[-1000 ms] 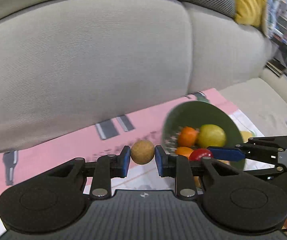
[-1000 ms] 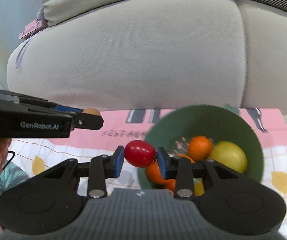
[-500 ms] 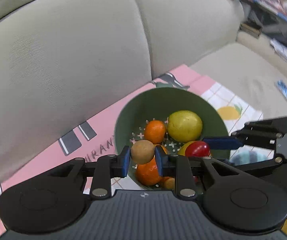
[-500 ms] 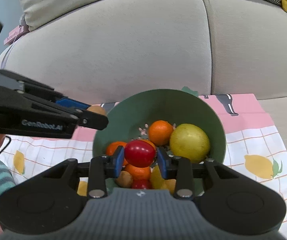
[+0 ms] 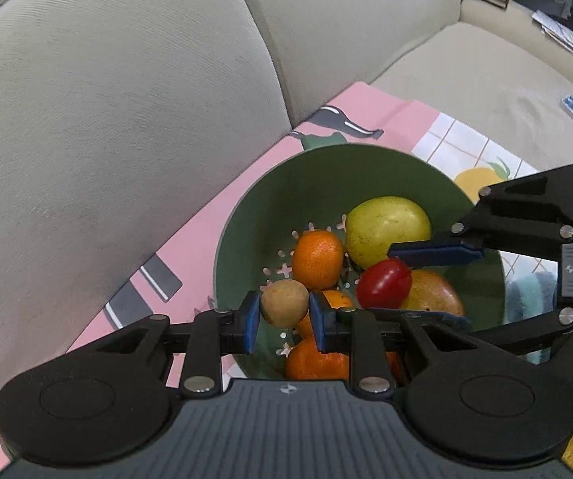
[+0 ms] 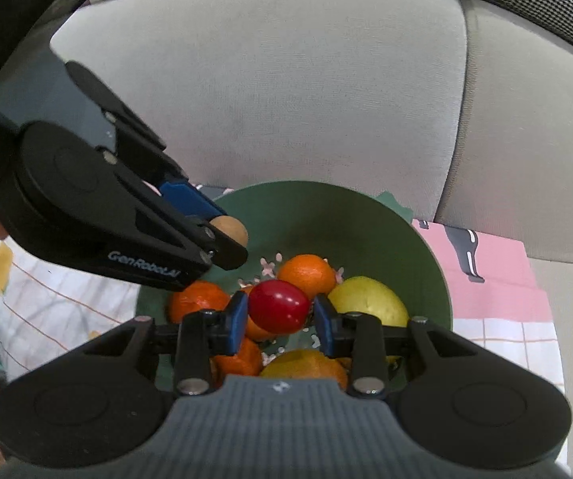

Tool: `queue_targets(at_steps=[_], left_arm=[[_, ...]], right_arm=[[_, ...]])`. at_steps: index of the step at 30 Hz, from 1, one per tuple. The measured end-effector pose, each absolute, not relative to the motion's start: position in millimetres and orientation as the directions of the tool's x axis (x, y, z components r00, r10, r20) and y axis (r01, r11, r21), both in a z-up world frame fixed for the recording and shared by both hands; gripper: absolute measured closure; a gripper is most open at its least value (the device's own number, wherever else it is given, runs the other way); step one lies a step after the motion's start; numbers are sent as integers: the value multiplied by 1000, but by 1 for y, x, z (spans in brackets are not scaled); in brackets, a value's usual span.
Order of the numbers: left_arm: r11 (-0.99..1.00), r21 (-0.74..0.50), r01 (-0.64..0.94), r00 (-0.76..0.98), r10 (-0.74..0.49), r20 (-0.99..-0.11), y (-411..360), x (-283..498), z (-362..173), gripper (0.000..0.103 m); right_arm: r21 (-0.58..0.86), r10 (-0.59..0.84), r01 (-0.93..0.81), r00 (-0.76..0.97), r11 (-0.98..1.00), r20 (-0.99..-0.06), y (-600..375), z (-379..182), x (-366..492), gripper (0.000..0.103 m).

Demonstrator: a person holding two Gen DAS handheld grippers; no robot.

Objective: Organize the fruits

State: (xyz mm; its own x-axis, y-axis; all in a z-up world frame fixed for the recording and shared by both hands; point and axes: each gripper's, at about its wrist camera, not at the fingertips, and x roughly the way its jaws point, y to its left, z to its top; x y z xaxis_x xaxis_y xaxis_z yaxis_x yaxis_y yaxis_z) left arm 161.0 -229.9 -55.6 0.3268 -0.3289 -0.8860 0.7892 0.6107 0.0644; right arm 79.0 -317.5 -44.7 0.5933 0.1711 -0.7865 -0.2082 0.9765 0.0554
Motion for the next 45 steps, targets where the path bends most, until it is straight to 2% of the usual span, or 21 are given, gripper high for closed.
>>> queue_targets(at_steps=[7, 21, 25, 30, 37, 39, 41, 45], left_arm=[[589, 67, 805, 303, -312, -901, -238, 168, -71, 73], [574, 22, 818, 270, -350, -897, -240, 178, -87, 71], [562, 15, 827, 261, -360, -896, -239, 177, -88, 69], [563, -1, 826, 255, -375, -891, -235, 177, -85, 58], [582, -3, 813, 280, -397, -874, -220, 169, -67, 58], [589, 1, 808, 297, -406, -865, -214, 165, -58, 58], [601, 6, 799, 319, -415, -852, -207, 161, -48, 57], [630, 13, 777, 367, -436, -822, -190, 152, -24, 56]], right_arm=[[-40, 125, -259, 589, 965, -798, -309, -57, 83, 70], [-53, 128, -291, 567, 955, -814, -302, -69, 88, 70], [-54, 125, -291, 563, 955, -817, -302, -69, 89, 70], [-68, 110, -288, 558, 955, -823, -300, -69, 90, 69], [-94, 80, -268, 574, 959, -815, -296, -57, 85, 58], [-96, 69, -249, 579, 964, -813, -296, -51, 84, 52], [-95, 56, -220, 594, 971, -803, -297, -42, 81, 40], [-53, 64, -172, 610, 984, -790, -299, -23, 73, 37]])
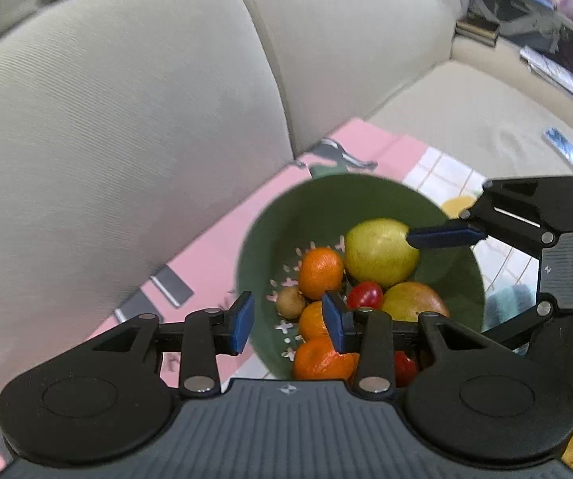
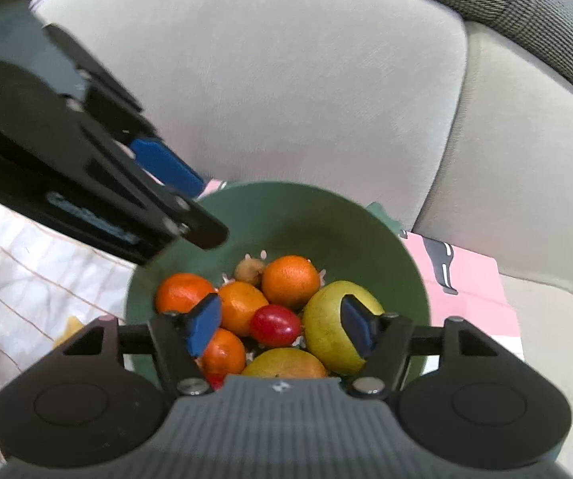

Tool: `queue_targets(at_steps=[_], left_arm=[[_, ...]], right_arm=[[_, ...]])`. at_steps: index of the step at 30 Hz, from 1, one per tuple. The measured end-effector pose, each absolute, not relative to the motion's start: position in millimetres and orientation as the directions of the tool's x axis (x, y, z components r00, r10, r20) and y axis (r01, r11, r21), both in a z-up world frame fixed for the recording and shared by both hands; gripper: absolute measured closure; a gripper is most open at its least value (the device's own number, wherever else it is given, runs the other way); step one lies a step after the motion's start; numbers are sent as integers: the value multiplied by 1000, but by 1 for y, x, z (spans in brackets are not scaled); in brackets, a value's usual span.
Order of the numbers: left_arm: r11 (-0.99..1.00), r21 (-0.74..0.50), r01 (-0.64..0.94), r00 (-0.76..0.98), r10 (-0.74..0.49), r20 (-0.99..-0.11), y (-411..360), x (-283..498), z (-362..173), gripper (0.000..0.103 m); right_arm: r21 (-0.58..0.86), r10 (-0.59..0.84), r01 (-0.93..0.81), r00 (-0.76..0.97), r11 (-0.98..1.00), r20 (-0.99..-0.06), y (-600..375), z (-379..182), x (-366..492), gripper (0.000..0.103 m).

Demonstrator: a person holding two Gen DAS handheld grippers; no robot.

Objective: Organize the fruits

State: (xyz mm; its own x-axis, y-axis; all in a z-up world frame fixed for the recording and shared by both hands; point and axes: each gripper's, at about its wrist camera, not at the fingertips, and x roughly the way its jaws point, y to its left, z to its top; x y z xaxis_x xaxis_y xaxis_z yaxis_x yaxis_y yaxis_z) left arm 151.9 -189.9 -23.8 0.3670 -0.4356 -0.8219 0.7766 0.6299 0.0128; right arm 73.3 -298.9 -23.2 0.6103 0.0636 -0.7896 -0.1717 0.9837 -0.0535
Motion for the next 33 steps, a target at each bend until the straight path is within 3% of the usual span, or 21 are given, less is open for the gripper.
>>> queue_targets(at_steps=[7, 12, 15, 20, 24, 33], left_arm=[[688, 26, 725, 466, -463, -754, -159, 135, 21, 56], [769, -20, 638, 567, -488, -663, -127, 120, 52, 49], [811, -37, 584, 626, -479, -615, -109, 105, 64, 48], [867, 34, 496, 722, -391, -571, -87, 78, 72, 40], [903, 10, 430, 761, -356, -542, -70, 63, 73, 30], [920, 128, 370, 774, -229, -591, -56, 29, 58, 20]], right_arm=[[130, 111, -17, 647, 991, -754, -319, 13, 61, 26], [240, 112, 85, 704, 967, -701, -325, 46, 44, 18], [231, 82, 102, 737, 968, -671, -315, 61, 35, 15], [231, 83, 94, 754, 968, -652, -289, 75, 18, 13], [223, 87, 85, 745, 971, -662, -268, 71, 9, 12], [182, 93, 35, 756, 983, -648, -229, 56, -22, 10]])
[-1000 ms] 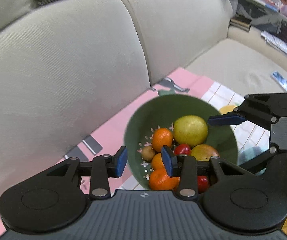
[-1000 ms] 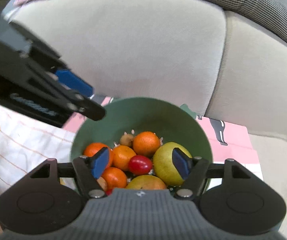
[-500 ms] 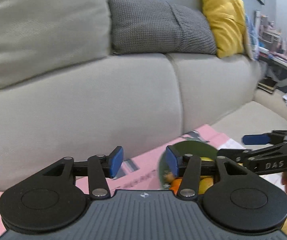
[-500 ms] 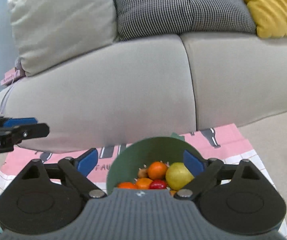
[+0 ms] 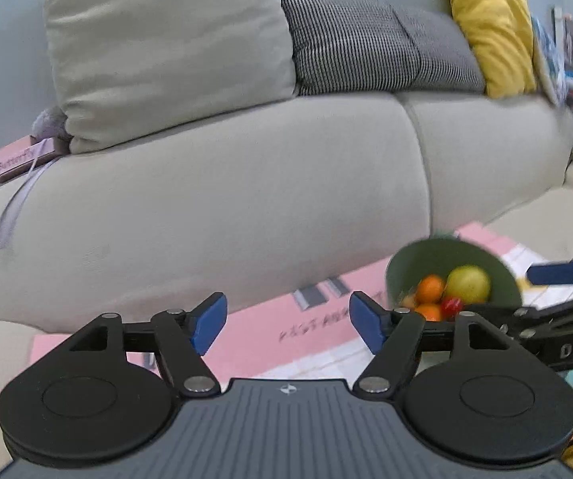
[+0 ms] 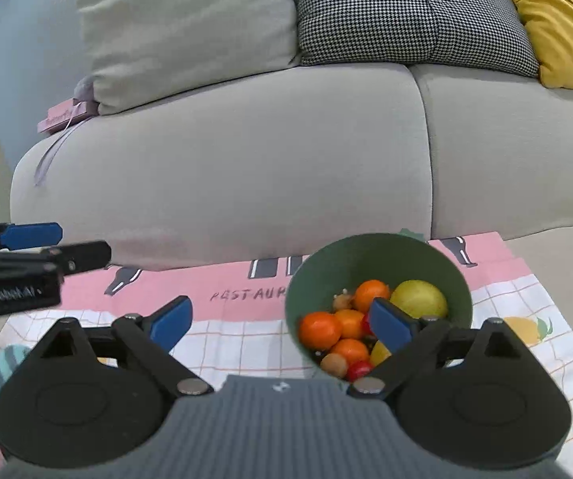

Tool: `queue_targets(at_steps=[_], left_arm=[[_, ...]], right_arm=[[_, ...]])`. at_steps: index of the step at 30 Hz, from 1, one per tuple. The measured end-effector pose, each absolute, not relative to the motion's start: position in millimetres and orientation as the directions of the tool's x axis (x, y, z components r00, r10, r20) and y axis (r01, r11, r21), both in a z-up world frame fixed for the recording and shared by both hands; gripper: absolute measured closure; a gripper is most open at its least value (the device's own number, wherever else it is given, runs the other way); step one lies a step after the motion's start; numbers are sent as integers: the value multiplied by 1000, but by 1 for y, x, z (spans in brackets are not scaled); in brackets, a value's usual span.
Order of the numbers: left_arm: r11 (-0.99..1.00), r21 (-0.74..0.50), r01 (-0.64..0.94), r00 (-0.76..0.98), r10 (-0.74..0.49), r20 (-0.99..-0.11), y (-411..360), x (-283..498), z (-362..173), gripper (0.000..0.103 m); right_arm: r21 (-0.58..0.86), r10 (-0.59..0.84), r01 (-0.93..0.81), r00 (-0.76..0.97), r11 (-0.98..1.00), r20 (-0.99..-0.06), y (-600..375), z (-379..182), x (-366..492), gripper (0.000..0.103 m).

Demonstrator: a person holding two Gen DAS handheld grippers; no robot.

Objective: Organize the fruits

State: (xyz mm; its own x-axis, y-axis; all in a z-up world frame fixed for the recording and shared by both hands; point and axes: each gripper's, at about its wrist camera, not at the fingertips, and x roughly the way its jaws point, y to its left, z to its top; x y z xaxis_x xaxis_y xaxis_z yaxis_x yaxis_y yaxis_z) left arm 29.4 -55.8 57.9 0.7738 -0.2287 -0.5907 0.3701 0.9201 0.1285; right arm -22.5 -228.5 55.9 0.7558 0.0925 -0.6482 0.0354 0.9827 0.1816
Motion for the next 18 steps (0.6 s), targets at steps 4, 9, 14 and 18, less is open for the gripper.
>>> queue_targets(at_steps=[4, 9, 14, 18], left_arm=[[940, 120, 320, 760, -179, -625, -45, 20, 46, 19], [951, 137, 276, 761, -129, -636, -39, 16, 38, 19], [949, 133, 288, 741, -133, -658, -42, 12, 30, 19], [946, 132, 297, 721, -131, -680, -43, 12, 20, 19]], right_arm=[[122, 55, 33, 759, 992, -649, -214, 47, -31, 10], [84, 46, 14, 746, 996, -664, -206, 38, -41, 10], [55, 14, 32, 732, 998, -681, -206, 32, -42, 7], [48, 4, 42, 708, 998, -706, -206, 24, -39, 6]])
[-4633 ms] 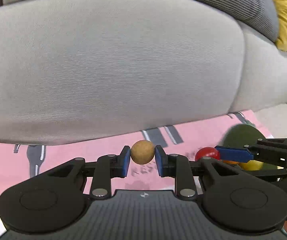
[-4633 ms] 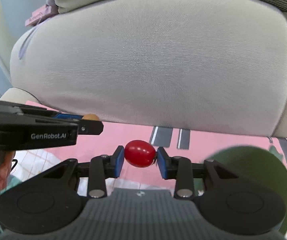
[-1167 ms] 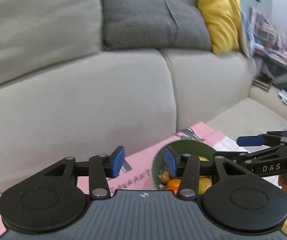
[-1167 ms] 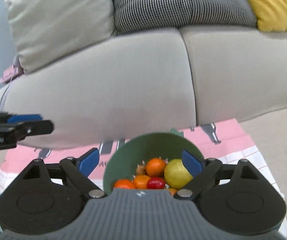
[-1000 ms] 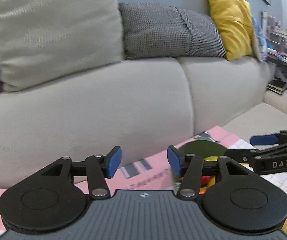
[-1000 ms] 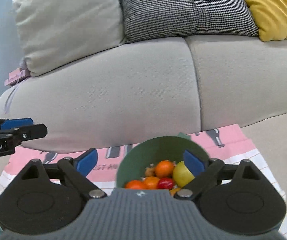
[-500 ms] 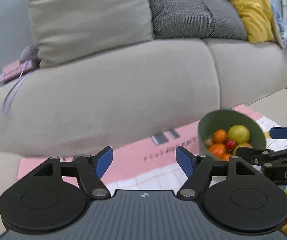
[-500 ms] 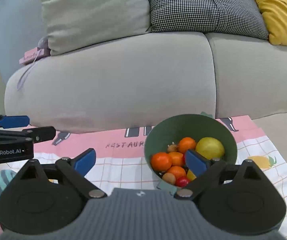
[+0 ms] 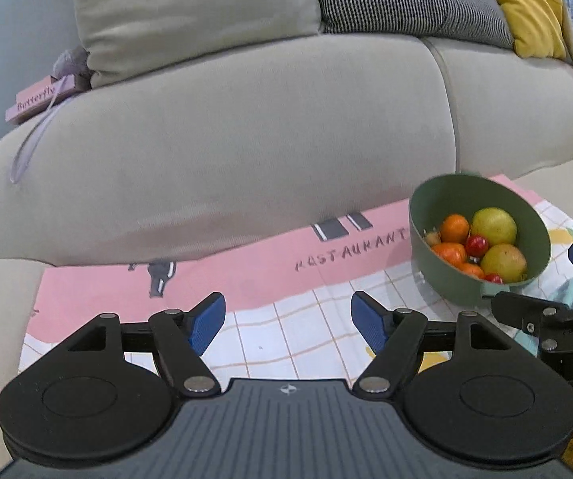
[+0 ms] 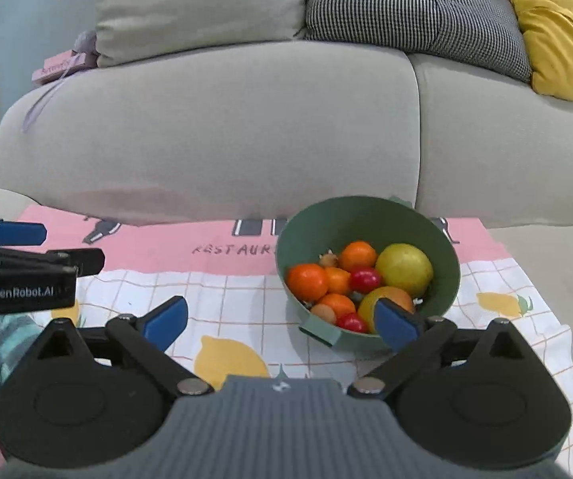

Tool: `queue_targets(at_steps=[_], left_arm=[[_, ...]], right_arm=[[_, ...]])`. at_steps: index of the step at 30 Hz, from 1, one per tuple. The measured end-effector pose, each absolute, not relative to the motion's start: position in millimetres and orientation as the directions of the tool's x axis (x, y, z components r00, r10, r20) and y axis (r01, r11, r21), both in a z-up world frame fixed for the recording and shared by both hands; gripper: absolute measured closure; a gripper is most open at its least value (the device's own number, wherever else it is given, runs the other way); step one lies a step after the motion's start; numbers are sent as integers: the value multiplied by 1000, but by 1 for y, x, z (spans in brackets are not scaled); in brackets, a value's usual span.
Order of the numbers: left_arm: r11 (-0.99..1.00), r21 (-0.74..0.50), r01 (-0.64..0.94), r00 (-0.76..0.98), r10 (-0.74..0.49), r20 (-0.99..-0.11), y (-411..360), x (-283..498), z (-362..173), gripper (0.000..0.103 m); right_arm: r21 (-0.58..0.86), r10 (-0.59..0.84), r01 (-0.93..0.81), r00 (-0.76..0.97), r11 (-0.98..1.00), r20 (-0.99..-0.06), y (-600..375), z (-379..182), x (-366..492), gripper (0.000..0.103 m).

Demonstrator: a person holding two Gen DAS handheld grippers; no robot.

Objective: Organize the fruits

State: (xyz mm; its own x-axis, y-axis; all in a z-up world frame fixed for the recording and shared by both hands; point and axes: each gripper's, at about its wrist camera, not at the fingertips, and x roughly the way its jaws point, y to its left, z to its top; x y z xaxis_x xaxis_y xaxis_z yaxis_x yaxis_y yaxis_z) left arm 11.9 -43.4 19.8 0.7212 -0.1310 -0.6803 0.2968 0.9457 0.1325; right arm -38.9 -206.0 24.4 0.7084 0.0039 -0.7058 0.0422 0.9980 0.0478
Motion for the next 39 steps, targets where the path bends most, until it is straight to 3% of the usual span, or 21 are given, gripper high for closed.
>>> queue_targets(at_steps=[11, 39], left_arm=[[948, 136, 288, 679, -101, -727, -42, 13, 4, 18], [939, 159, 306, 675, -96, -732, -48, 11, 5, 18]], right_arm=[[24, -13, 46, 672, 999, -740, -204, 12, -34, 6], [16, -12, 36, 669, 999, -743, -205, 10, -34, 4]])
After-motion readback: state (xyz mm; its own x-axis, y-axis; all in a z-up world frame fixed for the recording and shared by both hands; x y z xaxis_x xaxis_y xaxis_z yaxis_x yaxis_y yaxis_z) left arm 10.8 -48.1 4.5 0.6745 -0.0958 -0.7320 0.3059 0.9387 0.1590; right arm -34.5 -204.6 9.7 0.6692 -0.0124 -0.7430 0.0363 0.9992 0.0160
